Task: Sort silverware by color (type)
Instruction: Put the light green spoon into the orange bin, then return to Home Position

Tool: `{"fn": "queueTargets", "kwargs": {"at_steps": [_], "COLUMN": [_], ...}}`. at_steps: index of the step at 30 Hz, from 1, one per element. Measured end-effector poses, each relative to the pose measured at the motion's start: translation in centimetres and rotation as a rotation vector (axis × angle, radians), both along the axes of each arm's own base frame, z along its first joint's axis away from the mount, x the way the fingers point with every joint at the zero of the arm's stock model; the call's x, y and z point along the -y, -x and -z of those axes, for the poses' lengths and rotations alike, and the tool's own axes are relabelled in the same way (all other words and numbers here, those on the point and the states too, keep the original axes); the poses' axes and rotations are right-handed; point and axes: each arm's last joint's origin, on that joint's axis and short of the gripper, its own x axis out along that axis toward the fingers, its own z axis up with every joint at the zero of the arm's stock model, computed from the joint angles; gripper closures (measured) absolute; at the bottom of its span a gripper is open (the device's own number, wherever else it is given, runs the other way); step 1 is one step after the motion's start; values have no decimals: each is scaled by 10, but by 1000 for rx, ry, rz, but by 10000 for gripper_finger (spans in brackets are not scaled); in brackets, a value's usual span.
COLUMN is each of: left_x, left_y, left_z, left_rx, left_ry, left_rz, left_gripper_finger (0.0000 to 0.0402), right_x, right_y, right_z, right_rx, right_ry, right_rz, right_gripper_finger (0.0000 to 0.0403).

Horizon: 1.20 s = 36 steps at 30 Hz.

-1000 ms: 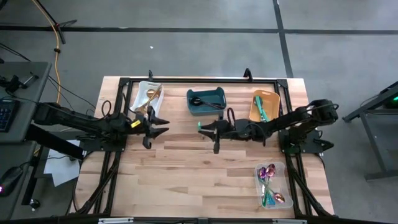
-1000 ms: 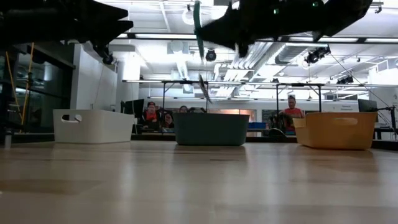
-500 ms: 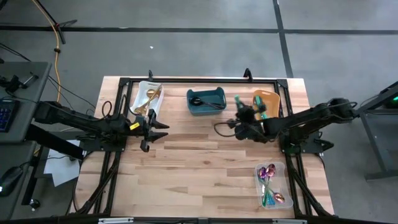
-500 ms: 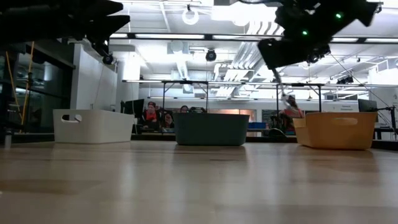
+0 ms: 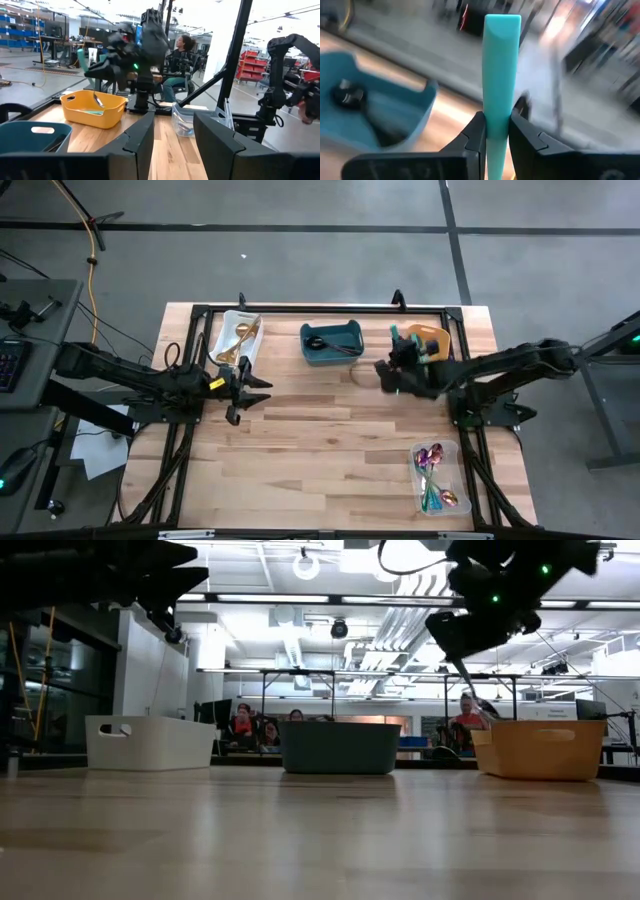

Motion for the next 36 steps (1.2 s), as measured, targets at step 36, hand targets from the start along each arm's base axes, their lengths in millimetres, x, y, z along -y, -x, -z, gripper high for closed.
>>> {"fn": "queueTargets", "kwargs": {"at_steps": [36], "left_x": [0], "left_y": [0], "left_z": [1], "left_rx": [-11], "left_ry": [-3], "left_rz": [0], "left_gripper_finger": [273], "right_x": [117], "right_y": [73], "right_z": [10], "right_rx": [-178], "right_ry": [-907], "right_rz": [161], "right_gripper_finger": [292]}}
